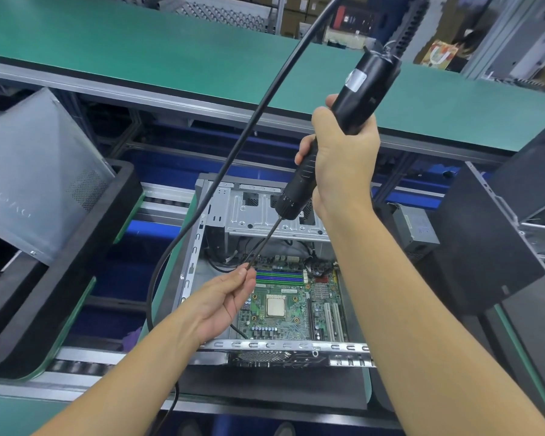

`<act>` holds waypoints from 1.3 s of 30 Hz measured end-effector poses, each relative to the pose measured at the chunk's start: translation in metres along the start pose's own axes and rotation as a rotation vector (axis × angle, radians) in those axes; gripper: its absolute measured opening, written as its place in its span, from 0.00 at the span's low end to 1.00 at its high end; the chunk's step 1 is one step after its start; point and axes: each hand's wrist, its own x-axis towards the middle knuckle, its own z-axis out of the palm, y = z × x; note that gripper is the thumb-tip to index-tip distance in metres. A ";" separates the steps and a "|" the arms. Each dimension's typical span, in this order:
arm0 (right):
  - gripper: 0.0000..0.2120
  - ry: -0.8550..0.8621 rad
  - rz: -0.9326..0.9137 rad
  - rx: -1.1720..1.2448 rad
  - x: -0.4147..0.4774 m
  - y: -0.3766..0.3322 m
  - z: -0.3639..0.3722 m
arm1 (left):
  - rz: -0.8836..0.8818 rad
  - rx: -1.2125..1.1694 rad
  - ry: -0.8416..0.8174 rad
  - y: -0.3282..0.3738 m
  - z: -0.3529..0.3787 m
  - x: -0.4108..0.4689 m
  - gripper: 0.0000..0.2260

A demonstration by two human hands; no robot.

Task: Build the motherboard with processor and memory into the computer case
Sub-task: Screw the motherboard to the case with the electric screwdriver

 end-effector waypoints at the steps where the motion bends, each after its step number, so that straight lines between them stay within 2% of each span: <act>1: 0.09 0.000 0.004 0.000 0.000 0.001 0.000 | 0.001 0.005 -0.004 0.000 0.000 0.000 0.09; 14: 0.09 0.018 0.043 0.012 0.007 0.001 0.001 | 0.034 -0.029 -0.010 -0.001 0.001 0.002 0.14; 18: 0.09 0.013 0.048 0.010 0.008 0.003 0.000 | 0.015 -0.014 -0.009 -0.001 0.000 0.005 0.11; 23: 0.09 -0.022 0.043 0.012 0.007 0.006 0.000 | 0.069 0.072 -0.028 -0.001 -0.002 0.009 0.12; 26: 0.08 -0.021 0.053 0.004 0.008 0.008 -0.003 | 0.211 0.434 -0.026 0.003 -0.003 0.011 0.08; 28: 0.08 -0.028 0.048 0.003 0.009 0.011 -0.005 | 0.341 0.794 -0.046 0.009 -0.003 0.011 0.07; 31: 0.08 -0.062 0.034 -0.009 0.007 0.018 -0.009 | 0.516 1.378 -0.141 0.022 -0.002 0.014 0.11; 34: 0.07 -0.116 0.033 -0.044 0.001 0.032 -0.013 | 0.582 1.926 -0.229 0.032 0.002 0.023 0.13; 36: 0.07 -0.134 0.038 -0.071 -0.003 0.043 -0.015 | 0.591 2.119 -0.268 0.032 0.006 0.031 0.11; 39: 0.08 -0.151 0.060 -0.093 -0.006 0.062 -0.019 | 0.532 2.199 -0.262 0.025 0.008 0.044 0.08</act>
